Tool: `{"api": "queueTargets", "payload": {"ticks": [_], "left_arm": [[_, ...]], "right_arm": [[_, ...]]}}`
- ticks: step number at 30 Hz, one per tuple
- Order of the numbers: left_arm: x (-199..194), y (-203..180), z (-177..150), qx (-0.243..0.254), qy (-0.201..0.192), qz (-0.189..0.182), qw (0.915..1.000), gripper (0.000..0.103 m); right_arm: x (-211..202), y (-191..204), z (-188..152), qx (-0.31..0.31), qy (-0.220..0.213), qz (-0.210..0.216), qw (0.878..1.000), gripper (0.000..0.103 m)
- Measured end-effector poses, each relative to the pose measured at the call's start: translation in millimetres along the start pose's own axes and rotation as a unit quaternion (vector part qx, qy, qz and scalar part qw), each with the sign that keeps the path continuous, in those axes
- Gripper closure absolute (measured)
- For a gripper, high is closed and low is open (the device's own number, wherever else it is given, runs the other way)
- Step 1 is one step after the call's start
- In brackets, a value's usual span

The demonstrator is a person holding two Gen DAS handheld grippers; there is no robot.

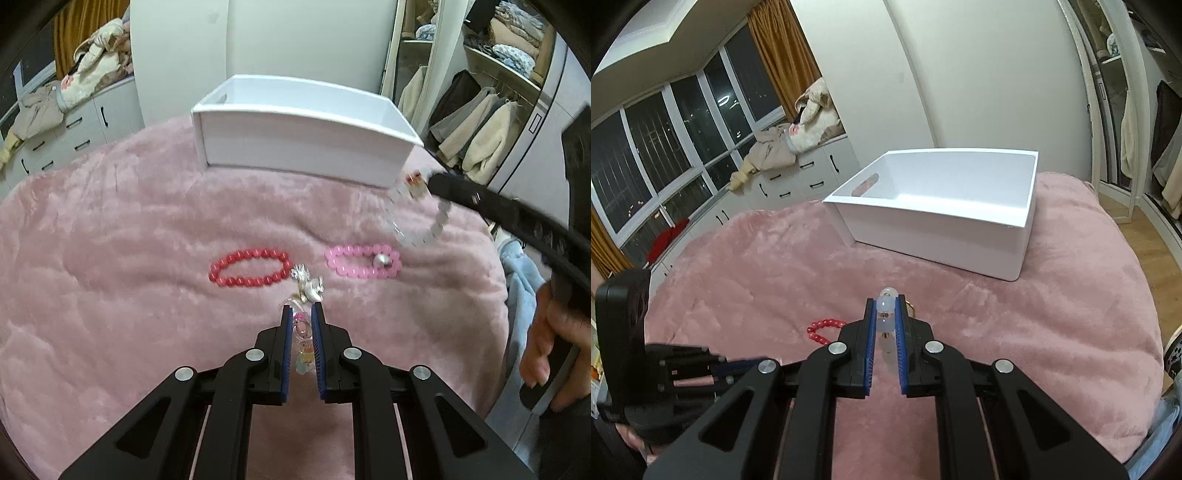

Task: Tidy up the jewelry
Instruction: 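Carry both bracelets into the white box and open both grippers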

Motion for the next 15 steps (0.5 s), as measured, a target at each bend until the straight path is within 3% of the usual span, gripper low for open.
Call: {"api": "queueTargets", "payload": {"ticks": [8, 15], "left_arm": [[-3, 8, 39, 0.008, -0.018, 0.02, 0.9996, 0.088], [2, 5, 96, 0.03, -0.041, 0.038, 0.998, 0.088]], "right_arm": [[-7, -3, 24, -0.002, -0.02, -0.011, 1.0, 0.092], [6, -8, 46, -0.007, -0.025, -0.012, 1.0, 0.092]]}}
Point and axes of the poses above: each gripper's, at about its wrist camera, not at the fingertips, and x roughly the way its jaws point, y to its left, z to its top, the point moved 9 cm from there along x, roughly the way its jaws point, and after that the axes turned 3 degrees about -y, right-handed, at the moved point
